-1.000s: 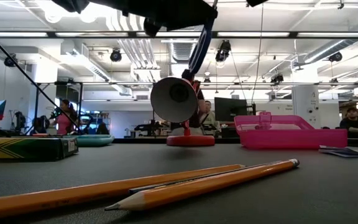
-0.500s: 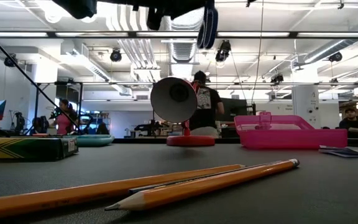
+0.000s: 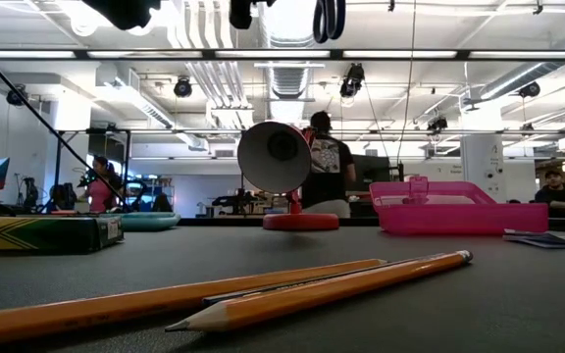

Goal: Pack school essentials
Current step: Put the blue scissors into the pink supply box

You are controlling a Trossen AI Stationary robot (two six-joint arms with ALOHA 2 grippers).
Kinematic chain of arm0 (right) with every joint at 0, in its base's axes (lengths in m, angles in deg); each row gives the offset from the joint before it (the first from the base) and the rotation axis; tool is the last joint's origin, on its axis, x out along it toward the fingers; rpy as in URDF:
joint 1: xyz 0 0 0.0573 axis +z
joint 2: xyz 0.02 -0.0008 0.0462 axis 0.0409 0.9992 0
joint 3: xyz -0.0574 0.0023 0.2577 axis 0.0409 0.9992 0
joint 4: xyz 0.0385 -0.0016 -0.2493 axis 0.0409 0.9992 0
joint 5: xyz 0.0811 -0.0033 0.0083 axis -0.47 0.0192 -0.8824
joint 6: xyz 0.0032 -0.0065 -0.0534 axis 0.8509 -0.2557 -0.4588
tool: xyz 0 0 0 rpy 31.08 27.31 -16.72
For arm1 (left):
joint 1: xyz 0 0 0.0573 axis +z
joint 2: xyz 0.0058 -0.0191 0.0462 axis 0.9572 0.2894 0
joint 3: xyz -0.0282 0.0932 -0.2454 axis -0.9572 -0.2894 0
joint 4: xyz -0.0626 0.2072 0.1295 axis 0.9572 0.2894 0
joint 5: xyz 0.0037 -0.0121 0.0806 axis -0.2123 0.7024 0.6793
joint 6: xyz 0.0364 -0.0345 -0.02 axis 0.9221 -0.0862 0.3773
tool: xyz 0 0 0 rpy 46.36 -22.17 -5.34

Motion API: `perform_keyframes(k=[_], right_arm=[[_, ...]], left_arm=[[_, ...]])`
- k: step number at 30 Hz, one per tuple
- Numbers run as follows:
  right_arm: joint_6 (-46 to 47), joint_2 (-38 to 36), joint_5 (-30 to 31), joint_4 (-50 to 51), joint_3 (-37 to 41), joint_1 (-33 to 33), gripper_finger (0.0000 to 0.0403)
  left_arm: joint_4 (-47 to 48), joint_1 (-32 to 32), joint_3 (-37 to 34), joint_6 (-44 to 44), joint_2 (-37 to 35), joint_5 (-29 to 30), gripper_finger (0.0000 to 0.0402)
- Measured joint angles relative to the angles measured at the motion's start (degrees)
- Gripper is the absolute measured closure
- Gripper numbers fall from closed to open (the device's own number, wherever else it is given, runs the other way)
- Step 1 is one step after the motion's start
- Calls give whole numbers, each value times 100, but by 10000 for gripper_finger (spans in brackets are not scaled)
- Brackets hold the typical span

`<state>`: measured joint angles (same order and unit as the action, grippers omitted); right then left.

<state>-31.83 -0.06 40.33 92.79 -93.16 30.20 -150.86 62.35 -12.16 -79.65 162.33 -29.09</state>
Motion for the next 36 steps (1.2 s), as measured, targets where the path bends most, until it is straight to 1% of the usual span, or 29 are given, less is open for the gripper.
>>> perform_keyframes(k=[2,5,9,12,16,19,21,27,29,30,36], right_arm=[[-220,1,145,-236,2,-6,192],[-343,1,142,-440,0,-72,193],[-324,1,136,-433,17,-181,192],[-308,1,186,-433,28,-269,193],[-307,1,232,-435,28,-355,205],[-309,2,226,-433,31,-370,226],[-301,3,245,-425,31,-374,247],[-286,-12,413,-371,31,-396,336],[-300,-15,270,-384,29,-399,364],[-299,-8,284,-373,28,-400,373],[-274,-8,268,-247,28,-402,374]], left_arm=[[-170,0,0,-6,50,-90,311],[-502,0,23,-14,161,-296,311],[-747,0,57,-18,298,-357,311],[-1039,0,57,-27,412,-538,311],[-1385,2,57,-28,542,-575,311],[-1397,2,68,-124,610,-569,311],[-1401,2,92,-178,636,-563,311],[-1386,2,165,-164,649,-522,311],[-1386,-4,201,-178,649,-645,312],[-1383,-4,199,-176,649,-604,312],[-1286,-4,212,-180,654,-612,312]])
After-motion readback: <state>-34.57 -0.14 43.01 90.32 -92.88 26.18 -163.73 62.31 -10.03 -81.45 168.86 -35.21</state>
